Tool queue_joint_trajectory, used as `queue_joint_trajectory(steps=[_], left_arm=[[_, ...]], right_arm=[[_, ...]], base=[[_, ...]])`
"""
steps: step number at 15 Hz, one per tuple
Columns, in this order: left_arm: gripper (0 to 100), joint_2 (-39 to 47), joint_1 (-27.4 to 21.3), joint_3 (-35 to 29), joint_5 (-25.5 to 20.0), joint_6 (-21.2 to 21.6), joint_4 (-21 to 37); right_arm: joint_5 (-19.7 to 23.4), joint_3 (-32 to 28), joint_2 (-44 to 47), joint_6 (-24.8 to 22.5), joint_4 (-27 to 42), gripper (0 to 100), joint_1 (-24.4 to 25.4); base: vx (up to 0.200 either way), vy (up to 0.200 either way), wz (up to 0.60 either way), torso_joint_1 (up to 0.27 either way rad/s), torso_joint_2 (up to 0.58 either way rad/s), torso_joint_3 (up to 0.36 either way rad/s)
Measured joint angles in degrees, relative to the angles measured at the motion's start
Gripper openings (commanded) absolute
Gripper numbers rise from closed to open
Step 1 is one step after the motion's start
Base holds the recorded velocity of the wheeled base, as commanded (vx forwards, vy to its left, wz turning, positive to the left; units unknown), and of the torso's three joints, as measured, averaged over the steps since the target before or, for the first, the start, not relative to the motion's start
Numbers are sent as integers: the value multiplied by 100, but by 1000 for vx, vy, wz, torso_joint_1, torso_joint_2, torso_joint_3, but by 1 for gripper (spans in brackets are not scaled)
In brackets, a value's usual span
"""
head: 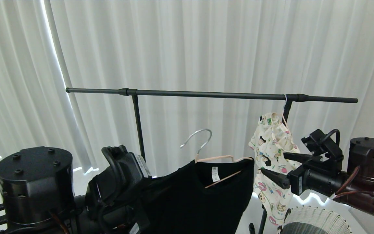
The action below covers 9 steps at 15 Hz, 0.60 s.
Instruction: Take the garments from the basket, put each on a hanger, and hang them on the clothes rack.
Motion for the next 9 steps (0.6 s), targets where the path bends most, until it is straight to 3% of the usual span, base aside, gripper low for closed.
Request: queue_joint_trajectory(steps=[3, 6, 9], left_arm=[[0, 108, -1, 24, -180, 39, -68], [0, 254, -6, 72, -705, 94, -74], [0, 295, -4, 91, -861, 334, -74]], right_arm=[[375, -256, -374, -491, 644, 100, 243], [1033, -920, -851, -1340, 2836, 100, 344], [1362, -1886, -1215, -2105, 4776, 100, 556]], base=[[0, 0, 0, 0, 0, 0], [0, 0, 0, 0, 0, 0], [0, 0, 0, 0, 0, 0]])
